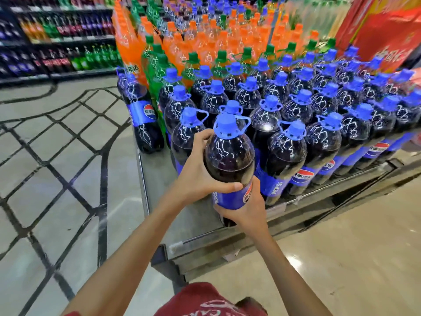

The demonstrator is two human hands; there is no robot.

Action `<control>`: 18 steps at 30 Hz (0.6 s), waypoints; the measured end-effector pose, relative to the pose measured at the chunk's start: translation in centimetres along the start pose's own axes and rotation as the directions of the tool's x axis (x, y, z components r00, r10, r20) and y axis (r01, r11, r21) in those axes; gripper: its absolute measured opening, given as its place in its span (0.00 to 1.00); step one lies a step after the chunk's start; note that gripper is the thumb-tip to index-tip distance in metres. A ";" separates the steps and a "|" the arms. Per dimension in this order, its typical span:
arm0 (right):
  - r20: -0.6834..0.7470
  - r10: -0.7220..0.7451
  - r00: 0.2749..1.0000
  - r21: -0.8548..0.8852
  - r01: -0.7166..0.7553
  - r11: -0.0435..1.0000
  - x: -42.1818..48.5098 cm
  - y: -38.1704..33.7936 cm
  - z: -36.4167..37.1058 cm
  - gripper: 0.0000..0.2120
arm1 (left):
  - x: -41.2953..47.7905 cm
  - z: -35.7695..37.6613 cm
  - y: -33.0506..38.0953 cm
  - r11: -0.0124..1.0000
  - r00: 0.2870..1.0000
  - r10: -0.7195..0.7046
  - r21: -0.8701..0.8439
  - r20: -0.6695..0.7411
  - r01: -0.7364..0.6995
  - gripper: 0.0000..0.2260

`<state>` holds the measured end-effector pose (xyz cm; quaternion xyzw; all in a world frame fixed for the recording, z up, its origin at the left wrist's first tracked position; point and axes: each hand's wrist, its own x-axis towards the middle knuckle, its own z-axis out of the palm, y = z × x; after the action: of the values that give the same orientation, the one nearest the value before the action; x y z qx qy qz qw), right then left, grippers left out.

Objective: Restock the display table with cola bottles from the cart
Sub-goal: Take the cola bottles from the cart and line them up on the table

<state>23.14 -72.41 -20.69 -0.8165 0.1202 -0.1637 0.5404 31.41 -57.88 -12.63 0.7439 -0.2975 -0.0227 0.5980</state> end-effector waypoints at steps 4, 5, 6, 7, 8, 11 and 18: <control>-0.020 0.018 1.000 -0.004 -0.018 1.000 1.0 0.8 0.7 0.39 | 1.2 0.0 -1.6 1.000 1.000 -0.018 -0.016 0.020 0.018 0.48; -0.023 0.021 1.000 -0.009 -0.021 1.000 1.3 1.1 0.9 0.40 | 1.4 0.0 -1.9 1.000 0.999 -0.021 -0.012 0.025 0.022 0.48; -0.024 0.023 0.999 -0.014 -0.023 1.000 1.5 1.3 1.0 0.40 | 1.6 0.0 -2.1 1.000 0.999 -0.020 -0.005 0.029 0.021 0.49; -0.026 0.022 0.999 -0.015 -0.023 1.000 1.8 1.6 1.1 0.40 | 1.7 0.0 -2.3 1.000 0.999 -0.018 0.007 0.032 0.018 0.49; -0.031 0.025 0.999 -0.021 -0.025 0.999 2.1 2.0 1.3 0.41 | 1.9 0.0 -2.5 1.000 0.999 -0.016 0.021 0.034 0.016 0.49; -0.070 0.051 0.996 -0.051 -0.054 0.997 2.6 3.1 1.5 0.43 | 2.0 0.1 -2.9 0.998 0.999 -0.014 0.055 0.043 0.012 0.50; -0.101 0.104 0.989 -0.092 -0.114 0.989 2.6 5.0 1.9 0.50 | 1.8 0.5 -3.7 0.995 0.997 -0.011 0.105 0.077 0.002 0.50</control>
<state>26.24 -73.74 -25.65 -0.8253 0.1983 -0.1668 0.5017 34.25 -58.80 -15.50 0.7737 -0.3188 -0.0377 0.5463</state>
